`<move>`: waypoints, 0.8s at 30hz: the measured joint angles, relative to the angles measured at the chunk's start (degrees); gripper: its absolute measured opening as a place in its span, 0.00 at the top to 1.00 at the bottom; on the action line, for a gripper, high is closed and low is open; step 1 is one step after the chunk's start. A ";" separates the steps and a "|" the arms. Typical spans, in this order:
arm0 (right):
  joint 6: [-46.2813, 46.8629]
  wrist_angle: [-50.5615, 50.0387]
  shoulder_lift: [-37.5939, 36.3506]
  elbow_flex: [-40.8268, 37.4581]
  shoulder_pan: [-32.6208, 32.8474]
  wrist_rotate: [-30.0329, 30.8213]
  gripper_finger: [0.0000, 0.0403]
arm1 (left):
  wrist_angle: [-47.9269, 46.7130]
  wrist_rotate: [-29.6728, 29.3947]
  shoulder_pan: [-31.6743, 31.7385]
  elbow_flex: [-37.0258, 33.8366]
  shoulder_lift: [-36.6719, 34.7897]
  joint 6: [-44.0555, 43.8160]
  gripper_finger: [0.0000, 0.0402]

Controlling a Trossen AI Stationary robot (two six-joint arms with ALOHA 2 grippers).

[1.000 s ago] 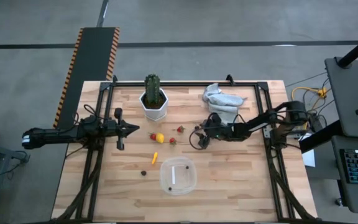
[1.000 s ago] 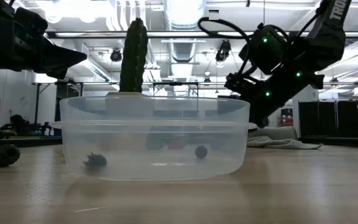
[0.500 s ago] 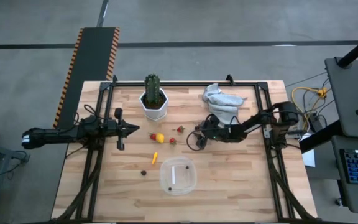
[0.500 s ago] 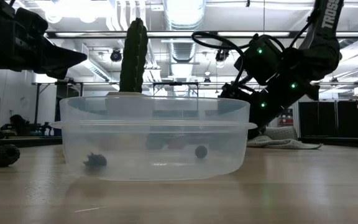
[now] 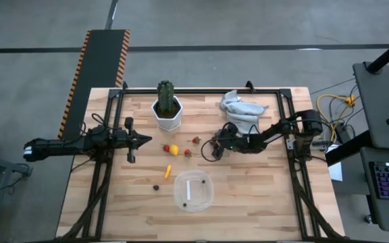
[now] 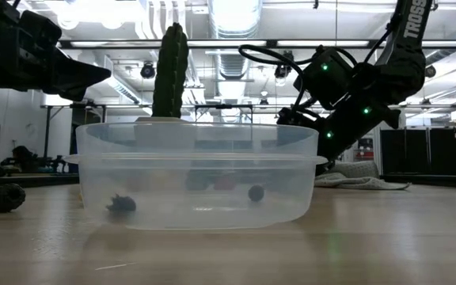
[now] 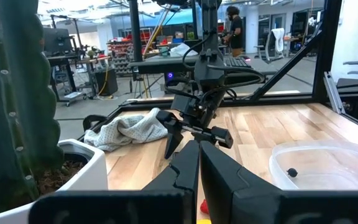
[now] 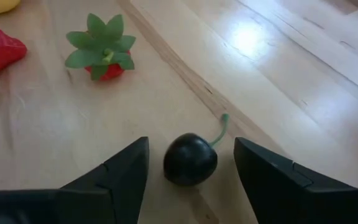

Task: Pick and placing Produce into tupperware
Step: Put the black cherry into the transparent container

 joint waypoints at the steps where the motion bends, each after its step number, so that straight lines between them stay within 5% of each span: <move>1: -0.01 -0.06 0.02 0.00 0.00 -0.02 0.44 | 0.00 0.00 -0.02 0.00 0.00 0.02 1.00; 24: -0.68 -0.41 -0.07 0.02 0.09 -0.35 0.74 | 0.00 0.00 0.00 0.00 0.84 0.01 1.00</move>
